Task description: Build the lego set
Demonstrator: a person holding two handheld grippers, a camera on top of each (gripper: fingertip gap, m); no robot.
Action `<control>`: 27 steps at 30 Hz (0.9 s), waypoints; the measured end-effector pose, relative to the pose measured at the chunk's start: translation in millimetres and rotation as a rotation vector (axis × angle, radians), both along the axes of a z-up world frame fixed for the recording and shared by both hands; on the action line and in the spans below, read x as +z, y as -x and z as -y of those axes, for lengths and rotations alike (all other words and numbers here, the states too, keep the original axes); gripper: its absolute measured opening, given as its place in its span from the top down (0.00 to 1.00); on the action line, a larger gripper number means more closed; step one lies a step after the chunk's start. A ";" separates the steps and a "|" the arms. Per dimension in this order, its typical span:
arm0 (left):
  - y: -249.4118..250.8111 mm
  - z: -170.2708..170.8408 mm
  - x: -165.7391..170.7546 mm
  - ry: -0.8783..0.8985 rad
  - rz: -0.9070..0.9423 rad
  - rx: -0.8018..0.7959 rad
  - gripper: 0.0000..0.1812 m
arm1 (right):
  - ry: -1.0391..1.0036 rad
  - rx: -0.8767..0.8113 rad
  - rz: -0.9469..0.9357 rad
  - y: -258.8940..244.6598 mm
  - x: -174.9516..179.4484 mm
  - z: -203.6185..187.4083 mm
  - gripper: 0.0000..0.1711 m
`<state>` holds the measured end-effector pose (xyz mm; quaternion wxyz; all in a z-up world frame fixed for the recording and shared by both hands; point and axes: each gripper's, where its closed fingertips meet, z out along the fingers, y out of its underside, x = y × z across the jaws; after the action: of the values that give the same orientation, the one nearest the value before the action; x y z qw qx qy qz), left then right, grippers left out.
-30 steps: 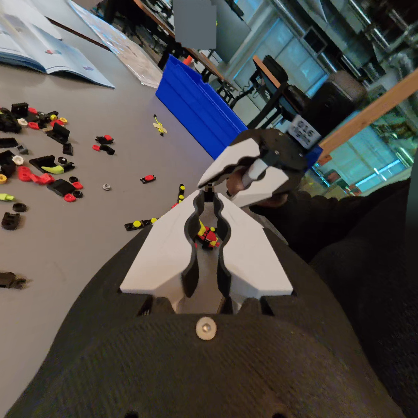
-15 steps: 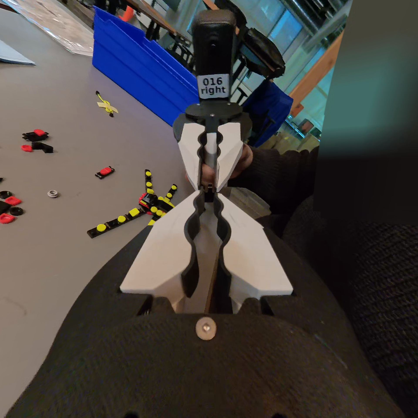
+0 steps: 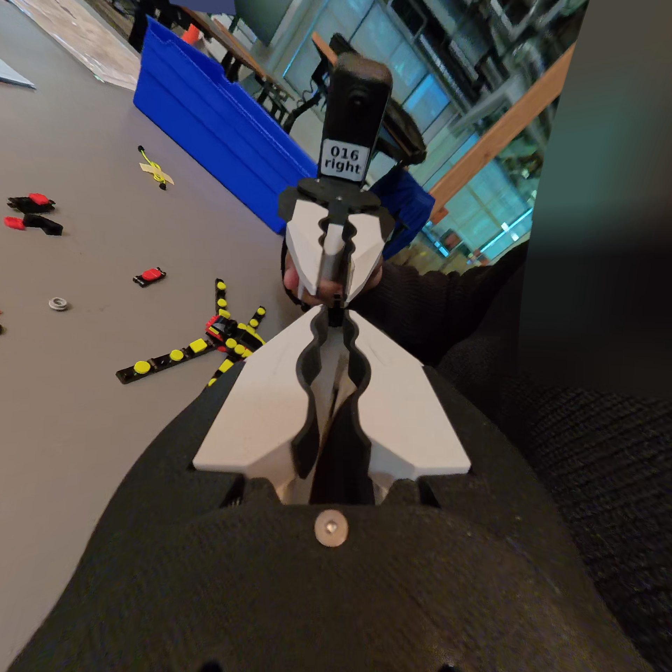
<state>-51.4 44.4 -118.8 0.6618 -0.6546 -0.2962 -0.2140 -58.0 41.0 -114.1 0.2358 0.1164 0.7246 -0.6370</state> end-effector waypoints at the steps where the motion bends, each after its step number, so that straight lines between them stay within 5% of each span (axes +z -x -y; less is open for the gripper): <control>1: 2.1 2.0 2.7 -0.031 0.027 0.005 0.97 | 0.001 0.003 0.003 0.7 -0.1 -1.2 0.92; 6: -1.4 2.5 4.1 -0.121 0.195 -0.072 0.97 | -0.001 0.007 -0.210 -8.2 2.7 2.1 0.76; 10: -6.1 2.6 5.4 -0.221 0.393 -0.155 0.98 | -0.030 -0.024 -0.500 -16.0 5.3 2.4 0.75; 15: -24.2 -3.4 -0.4 -0.194 0.473 -0.277 0.97 | -0.071 0.034 -0.585 -31.0 -5.4 9.1 0.71; 27: -25.6 -2.5 1.7 -0.229 0.528 -0.303 0.97 | -0.044 0.043 -0.631 -35.0 -0.7 6.6 0.85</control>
<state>-25.7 46.9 -117.0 0.5923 -0.5343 -0.3308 -0.5043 -23.0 34.3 -114.9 0.0100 -0.0971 0.7780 -0.6207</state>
